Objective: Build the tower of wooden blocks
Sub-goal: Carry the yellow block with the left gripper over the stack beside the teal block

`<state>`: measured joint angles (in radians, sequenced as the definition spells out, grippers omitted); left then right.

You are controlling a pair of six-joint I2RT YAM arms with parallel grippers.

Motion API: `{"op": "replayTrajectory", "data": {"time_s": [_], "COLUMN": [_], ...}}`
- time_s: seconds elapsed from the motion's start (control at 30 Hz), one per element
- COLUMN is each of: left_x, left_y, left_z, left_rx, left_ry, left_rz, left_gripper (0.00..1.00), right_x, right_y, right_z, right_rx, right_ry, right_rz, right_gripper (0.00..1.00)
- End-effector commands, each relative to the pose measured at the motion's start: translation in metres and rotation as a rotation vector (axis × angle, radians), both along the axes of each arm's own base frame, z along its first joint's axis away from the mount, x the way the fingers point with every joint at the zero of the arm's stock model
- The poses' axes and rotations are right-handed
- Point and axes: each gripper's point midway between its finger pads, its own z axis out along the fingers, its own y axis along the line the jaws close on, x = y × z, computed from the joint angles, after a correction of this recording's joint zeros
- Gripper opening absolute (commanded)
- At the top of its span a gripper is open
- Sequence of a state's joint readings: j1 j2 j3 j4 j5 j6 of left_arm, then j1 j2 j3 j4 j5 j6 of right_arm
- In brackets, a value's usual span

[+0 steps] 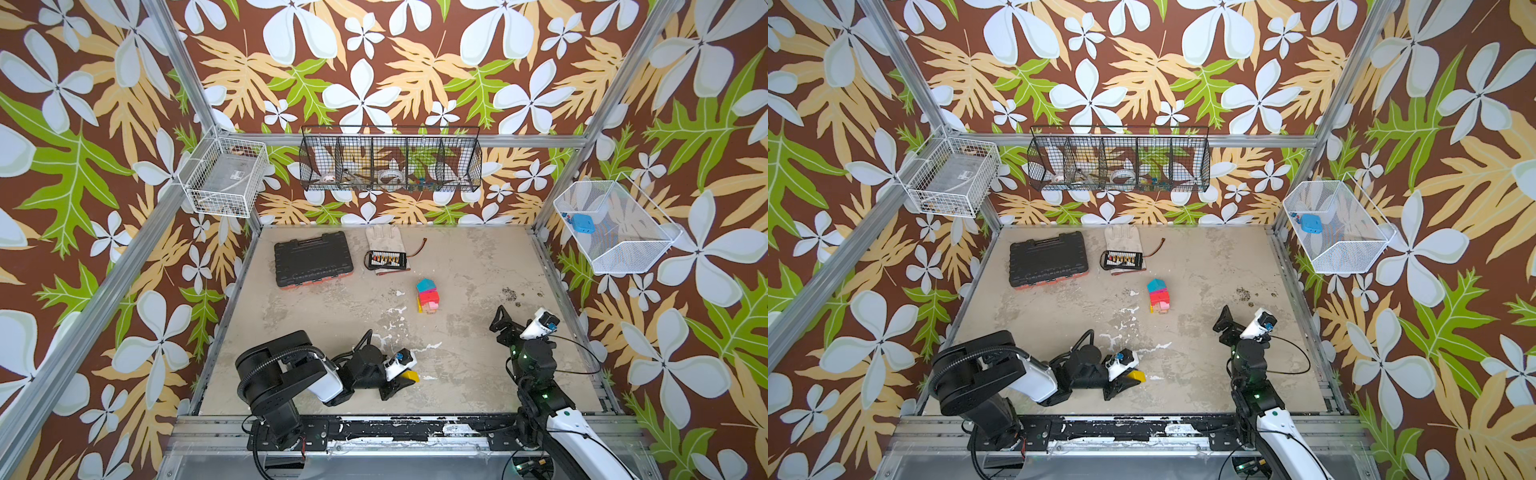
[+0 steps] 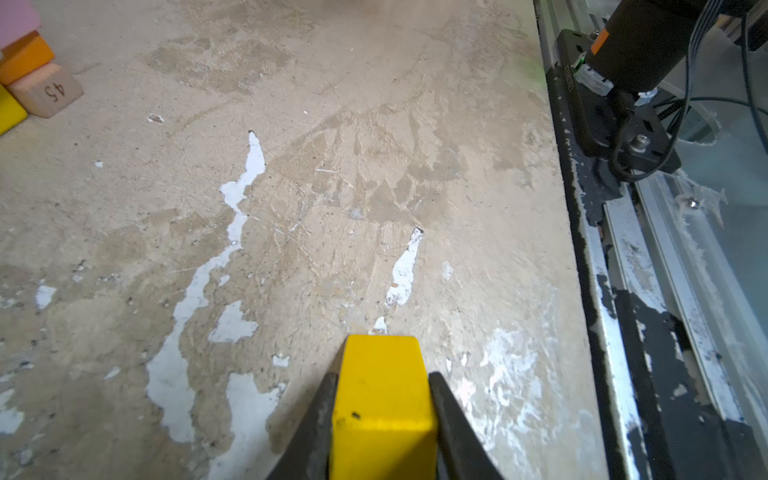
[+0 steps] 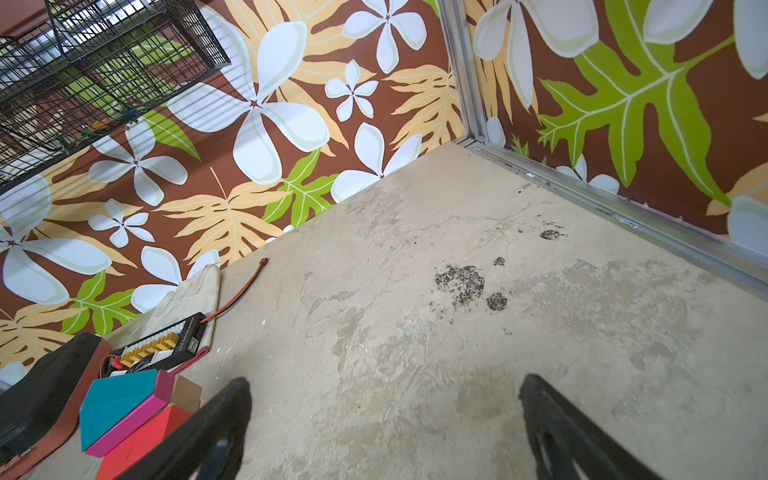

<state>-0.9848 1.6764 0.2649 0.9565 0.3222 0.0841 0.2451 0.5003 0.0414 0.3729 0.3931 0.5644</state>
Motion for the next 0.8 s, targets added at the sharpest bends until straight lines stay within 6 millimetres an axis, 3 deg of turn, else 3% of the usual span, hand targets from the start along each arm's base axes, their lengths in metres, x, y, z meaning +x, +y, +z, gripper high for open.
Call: {"op": "replayTrajectory", "data": {"time_s": [0.0, 0.2, 0.37, 0.53, 0.77], "left_x": [0.003, 0.021, 0.050, 0.085, 0.120], "left_y": [-0.006, -0.032, -0.054, -0.066, -0.086], "left_z": [0.009, 0.044, 0.074, 0.103, 0.121], "left_rx": [-0.018, -0.036, 0.013, -0.032, -0.011], "left_ry": [-0.013, -0.057, -0.154, -0.120, -0.180], "left_rz": [-0.002, -0.015, -0.011, -0.006, -0.013], "left_gripper": [0.25, 0.22, 0.23, 0.22, 0.22], "right_x": [0.001, 0.001, 0.001, 0.001, 0.002], "right_y": [0.000, 0.000, 0.000, 0.001, 0.001], "right_z": [0.007, 0.007, 0.007, 0.007, 0.007], "right_rx": [-0.003, -0.003, -0.002, -0.003, -0.004], "right_ry": [-0.025, -0.026, -0.024, -0.024, -0.023], "right_rz": [0.001, 0.000, 0.000, 0.002, 0.003], "right_gripper": [1.00, 1.00, 1.00, 1.00, 1.00]}}
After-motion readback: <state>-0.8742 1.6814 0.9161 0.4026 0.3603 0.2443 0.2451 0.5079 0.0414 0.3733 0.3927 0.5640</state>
